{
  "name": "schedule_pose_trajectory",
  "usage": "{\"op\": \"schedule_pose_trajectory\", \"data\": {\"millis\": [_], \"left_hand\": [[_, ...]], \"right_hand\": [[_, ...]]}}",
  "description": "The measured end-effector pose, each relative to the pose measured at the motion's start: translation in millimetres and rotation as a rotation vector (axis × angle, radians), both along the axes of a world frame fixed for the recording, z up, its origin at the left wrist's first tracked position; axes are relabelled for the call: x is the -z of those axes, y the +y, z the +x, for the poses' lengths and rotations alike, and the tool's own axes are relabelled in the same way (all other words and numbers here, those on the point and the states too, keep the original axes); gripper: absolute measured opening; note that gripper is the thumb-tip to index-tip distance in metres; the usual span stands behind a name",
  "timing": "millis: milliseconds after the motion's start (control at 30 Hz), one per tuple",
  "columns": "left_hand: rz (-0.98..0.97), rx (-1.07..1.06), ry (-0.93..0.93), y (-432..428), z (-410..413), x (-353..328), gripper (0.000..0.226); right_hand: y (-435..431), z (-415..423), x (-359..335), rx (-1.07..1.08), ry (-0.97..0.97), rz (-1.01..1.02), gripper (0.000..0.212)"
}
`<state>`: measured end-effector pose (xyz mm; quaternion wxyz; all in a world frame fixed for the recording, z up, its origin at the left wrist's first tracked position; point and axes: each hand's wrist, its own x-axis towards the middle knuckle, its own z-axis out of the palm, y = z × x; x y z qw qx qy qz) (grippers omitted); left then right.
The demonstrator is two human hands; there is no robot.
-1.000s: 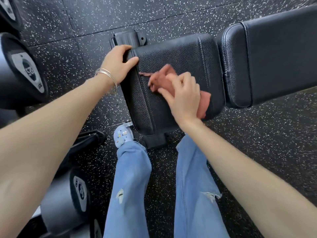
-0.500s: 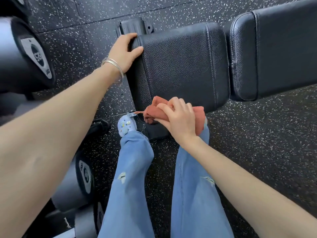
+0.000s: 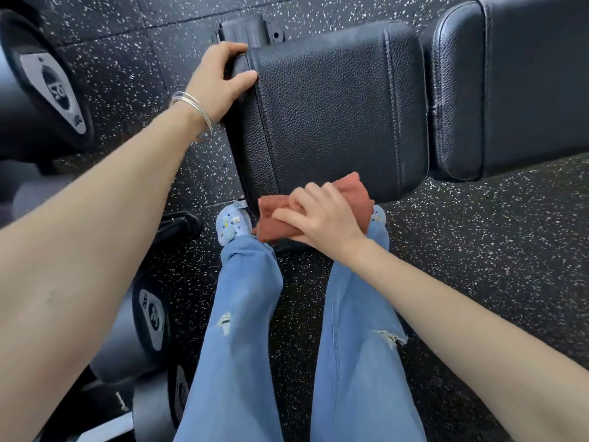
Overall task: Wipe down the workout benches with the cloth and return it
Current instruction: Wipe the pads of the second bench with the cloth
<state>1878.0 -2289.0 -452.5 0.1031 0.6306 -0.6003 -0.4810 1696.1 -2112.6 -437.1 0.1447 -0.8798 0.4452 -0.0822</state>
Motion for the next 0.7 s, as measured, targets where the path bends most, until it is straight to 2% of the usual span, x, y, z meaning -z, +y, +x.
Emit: {"op": "schedule_pose_trajectory", "data": {"millis": [100, 267, 400, 600, 700], "left_hand": [[-0.036, -0.015, -0.047, 1.1, -5.3, 1.3, 0.047], [-0.087, 0.102, -0.178, 1.3, -11.1, 4.6, 0.05], [-0.062, 0.156, -0.236, -1.7, -14.5, 3.1, 0.052], [0.08, 0.269, -0.279, -15.9, -12.1, -0.8, 0.081], [0.059, 0.286, -0.36, -14.4, -18.3, -1.0, 0.089]], "right_hand": [[-7.7, -31.7, 1.0, -0.064, 0.032, 0.0, 0.023], [-44.3, -67.4, -2.3, 0.319, 0.049, 0.089, 0.031], [-97.8, -52.0, -3.9, 0.509, 0.064, 0.127, 0.036], [-196.2, -24.5, 3.4, 0.692, 0.119, 0.208, 0.044], [-224.6, -24.6, 4.2, 0.649, 0.158, 0.328, 0.046]]}}
